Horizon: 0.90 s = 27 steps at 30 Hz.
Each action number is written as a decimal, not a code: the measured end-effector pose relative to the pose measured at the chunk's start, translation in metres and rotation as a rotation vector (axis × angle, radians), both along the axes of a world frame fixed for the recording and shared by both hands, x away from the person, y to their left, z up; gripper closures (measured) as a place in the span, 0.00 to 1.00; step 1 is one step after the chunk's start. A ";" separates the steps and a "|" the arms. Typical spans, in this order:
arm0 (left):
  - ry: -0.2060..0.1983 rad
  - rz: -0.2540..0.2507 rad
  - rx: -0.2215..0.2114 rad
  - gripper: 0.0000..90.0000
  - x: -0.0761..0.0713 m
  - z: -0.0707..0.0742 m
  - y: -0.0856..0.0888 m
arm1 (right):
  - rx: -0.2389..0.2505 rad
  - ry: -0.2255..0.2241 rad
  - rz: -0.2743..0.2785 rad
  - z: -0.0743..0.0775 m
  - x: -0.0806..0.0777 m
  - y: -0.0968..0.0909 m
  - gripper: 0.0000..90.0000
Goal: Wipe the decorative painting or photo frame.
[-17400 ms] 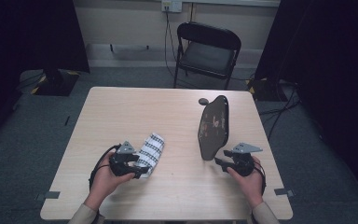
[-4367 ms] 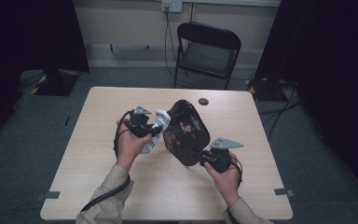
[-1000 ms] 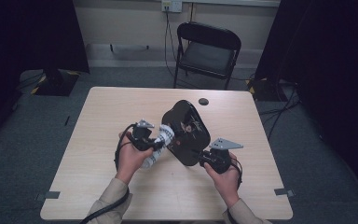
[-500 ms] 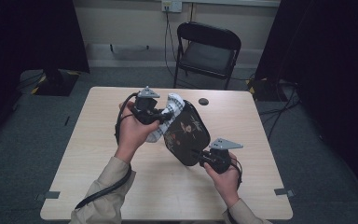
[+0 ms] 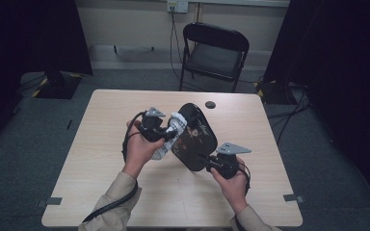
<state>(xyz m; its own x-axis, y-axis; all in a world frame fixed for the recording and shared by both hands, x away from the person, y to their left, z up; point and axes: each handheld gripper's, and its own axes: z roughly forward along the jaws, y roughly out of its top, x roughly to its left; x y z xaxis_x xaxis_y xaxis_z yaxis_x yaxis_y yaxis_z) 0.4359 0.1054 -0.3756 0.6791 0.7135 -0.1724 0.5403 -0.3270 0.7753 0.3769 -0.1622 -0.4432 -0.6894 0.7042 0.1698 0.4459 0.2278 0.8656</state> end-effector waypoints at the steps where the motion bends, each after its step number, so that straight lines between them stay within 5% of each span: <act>1: 0.008 0.005 -0.005 0.82 -0.001 -0.006 0.000 | -0.001 -0.001 0.000 0.000 0.000 0.000 0.87; 10: 0.069 0.012 0.000 0.82 -0.007 -0.043 0.001 | -0.001 -0.001 0.000 0.000 0.000 0.000 0.87; 27: 0.154 -0.011 0.100 0.82 -0.018 -0.091 -0.003 | -0.003 -0.006 0.002 0.000 0.000 0.001 0.87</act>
<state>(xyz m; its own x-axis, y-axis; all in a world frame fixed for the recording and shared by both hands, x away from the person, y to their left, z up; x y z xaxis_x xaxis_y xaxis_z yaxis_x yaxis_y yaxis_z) 0.4183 0.1024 -0.4669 0.6578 0.7252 -0.2034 0.6465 -0.4050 0.6466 0.3765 -0.1611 -0.4429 -0.6916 0.7035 0.1637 0.4407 0.2314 0.8673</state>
